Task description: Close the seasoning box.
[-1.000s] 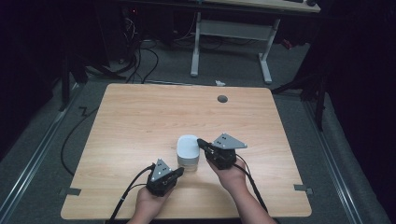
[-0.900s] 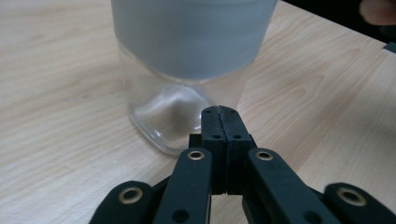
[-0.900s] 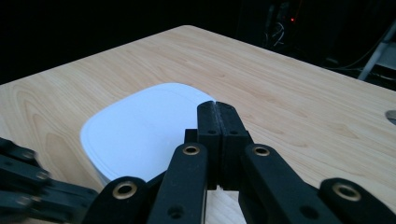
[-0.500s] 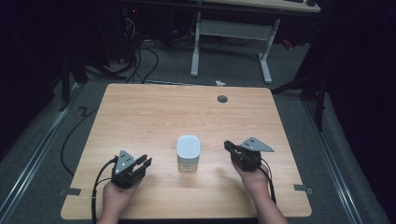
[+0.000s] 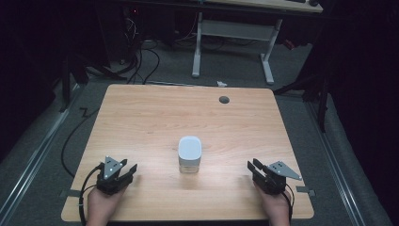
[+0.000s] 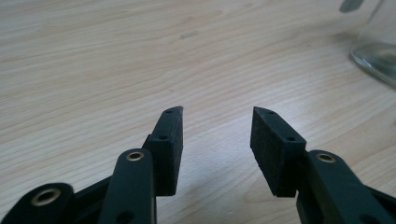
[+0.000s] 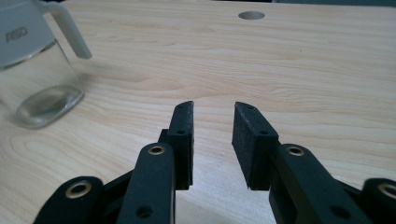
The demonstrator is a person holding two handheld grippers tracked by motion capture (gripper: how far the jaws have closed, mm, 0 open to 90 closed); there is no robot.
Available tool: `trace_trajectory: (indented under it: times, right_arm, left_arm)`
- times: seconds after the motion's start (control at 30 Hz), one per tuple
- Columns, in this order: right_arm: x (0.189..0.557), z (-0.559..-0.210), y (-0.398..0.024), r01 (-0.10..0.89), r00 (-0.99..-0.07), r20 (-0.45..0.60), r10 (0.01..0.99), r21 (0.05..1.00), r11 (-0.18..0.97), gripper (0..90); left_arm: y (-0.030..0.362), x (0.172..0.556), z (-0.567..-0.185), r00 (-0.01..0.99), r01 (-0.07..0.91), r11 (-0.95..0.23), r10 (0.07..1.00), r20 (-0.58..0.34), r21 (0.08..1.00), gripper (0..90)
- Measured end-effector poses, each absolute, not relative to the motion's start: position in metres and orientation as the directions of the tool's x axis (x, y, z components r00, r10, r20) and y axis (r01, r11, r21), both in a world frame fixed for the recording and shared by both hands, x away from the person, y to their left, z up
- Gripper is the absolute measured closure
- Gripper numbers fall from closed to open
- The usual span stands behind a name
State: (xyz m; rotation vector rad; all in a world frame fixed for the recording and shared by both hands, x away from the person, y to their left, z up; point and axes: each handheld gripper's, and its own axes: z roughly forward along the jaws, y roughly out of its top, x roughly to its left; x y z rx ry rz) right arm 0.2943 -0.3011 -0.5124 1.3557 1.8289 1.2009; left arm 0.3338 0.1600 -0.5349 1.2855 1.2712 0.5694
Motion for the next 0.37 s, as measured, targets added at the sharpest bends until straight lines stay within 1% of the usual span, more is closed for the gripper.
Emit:
trace_trajectory:
  times: [0.03,0.1,0.2,0.37]
  right_arm:
    - [0.2958,-0.5151,-0.2983,0.451,-0.340,0.073,0.938,0.888,0.094,68.1]
    - [0.2960,-0.5166,-0.2968,0.455,-0.346,0.062,0.936,0.884,0.110,68.0]
    - [0.2953,-0.5169,-0.2980,0.458,-0.345,0.074,0.936,0.884,0.099,67.9]
    - [0.2934,-0.5150,-0.2991,0.453,-0.341,0.068,0.938,0.886,0.101,67.2]
  left_arm:
    - [0.1576,0.3313,-0.5373,0.296,0.314,0.248,0.892,-0.343,0.916,54.0]
    - [0.1581,0.3304,-0.5371,0.296,0.314,0.245,0.893,-0.339,0.917,54.0]
    - [0.1626,0.3298,-0.5342,0.285,0.305,0.274,0.887,-0.362,0.912,54.0]
    - [0.1665,0.3298,-0.5332,0.273,0.302,0.282,0.890,-0.366,0.911,54.3]
